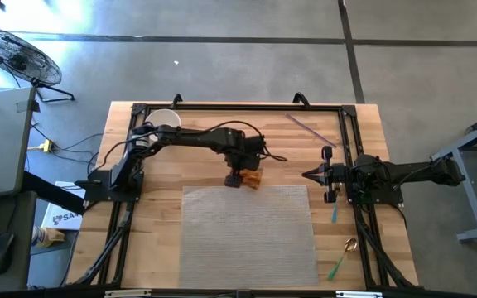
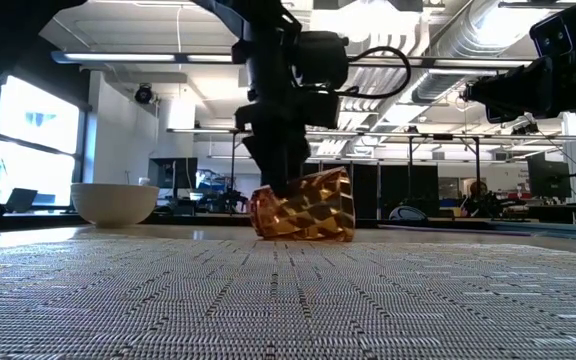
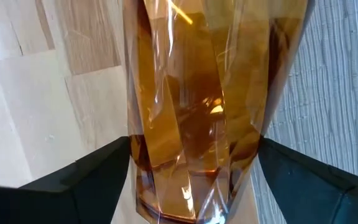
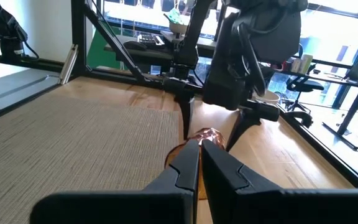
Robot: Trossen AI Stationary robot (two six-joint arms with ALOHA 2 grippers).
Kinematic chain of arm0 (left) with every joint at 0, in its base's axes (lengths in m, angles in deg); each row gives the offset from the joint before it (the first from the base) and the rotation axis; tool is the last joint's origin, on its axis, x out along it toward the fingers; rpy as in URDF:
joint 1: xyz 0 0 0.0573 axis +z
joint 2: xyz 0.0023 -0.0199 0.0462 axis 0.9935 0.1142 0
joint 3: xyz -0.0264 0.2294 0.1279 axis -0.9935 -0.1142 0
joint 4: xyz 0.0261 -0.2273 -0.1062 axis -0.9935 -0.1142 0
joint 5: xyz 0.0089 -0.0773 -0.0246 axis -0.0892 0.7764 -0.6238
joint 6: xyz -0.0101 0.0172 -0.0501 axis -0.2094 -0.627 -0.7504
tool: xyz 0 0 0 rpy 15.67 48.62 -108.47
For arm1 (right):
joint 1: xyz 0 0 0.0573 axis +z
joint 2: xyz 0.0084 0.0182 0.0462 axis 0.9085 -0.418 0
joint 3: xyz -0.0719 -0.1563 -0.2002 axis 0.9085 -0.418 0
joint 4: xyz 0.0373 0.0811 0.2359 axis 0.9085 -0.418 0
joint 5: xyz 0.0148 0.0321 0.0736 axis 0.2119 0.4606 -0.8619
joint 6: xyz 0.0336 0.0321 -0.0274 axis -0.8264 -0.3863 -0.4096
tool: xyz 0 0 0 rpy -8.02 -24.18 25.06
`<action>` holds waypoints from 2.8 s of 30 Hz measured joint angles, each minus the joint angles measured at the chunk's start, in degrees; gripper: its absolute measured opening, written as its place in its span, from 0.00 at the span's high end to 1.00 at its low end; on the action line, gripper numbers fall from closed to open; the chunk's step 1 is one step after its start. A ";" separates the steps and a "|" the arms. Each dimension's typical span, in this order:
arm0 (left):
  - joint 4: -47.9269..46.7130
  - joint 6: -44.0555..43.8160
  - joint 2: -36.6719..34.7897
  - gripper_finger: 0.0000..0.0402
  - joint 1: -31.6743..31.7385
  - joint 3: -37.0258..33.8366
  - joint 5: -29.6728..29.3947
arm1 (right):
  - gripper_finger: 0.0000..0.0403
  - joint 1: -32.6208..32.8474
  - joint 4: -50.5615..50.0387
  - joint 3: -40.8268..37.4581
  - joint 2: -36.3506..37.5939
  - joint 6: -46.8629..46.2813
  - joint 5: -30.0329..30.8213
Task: Pick & Place Utensil
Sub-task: Put the brown cup in the top right corner of the gray mat
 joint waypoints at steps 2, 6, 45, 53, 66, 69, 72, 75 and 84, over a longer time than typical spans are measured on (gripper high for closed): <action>2.22 -0.92 -0.03 0.11 0.00 -1.20 0.43 | 0.97 -0.02 0.02 -0.02 0.00 0.00 0.00; 4.49 -1.30 0.71 0.04 -0.69 -3.71 -2.56 | 0.97 0.00 0.01 -0.02 0.00 0.00 0.00; 44.10 -13.27 -16.53 0.18 -6.02 -29.02 0.49 | 0.97 0.00 0.02 0.00 0.00 0.00 0.00; 95.75 -21.44 -11.79 0.18 -12.39 -45.38 1.39 | 0.97 -0.01 0.02 -0.01 0.00 0.00 -0.01; 100.15 -25.75 2.18 0.18 -18.78 -36.87 -11.96 | 0.97 0.00 0.02 0.00 -0.74 0.00 -0.02; 101.39 -28.12 4.62 0.18 -18.80 -35.36 -12.34 | 0.97 0.00 0.10 -0.02 -0.73 0.02 0.00; 101.73 -29.57 6.32 0.18 -18.69 -34.71 -12.56 | 0.97 -0.01 0.14 -0.01 -0.92 1.32 0.00; 102.15 -29.71 6.83 0.18 -18.69 -34.56 -13.30 | 0.97 -0.02 0.69 -0.02 -0.87 4.31 0.00; 100.35 -29.61 6.87 0.18 -18.67 -34.70 -14.31 | 0.97 -0.02 3.46 -0.02 -1.07 -5.57 -0.11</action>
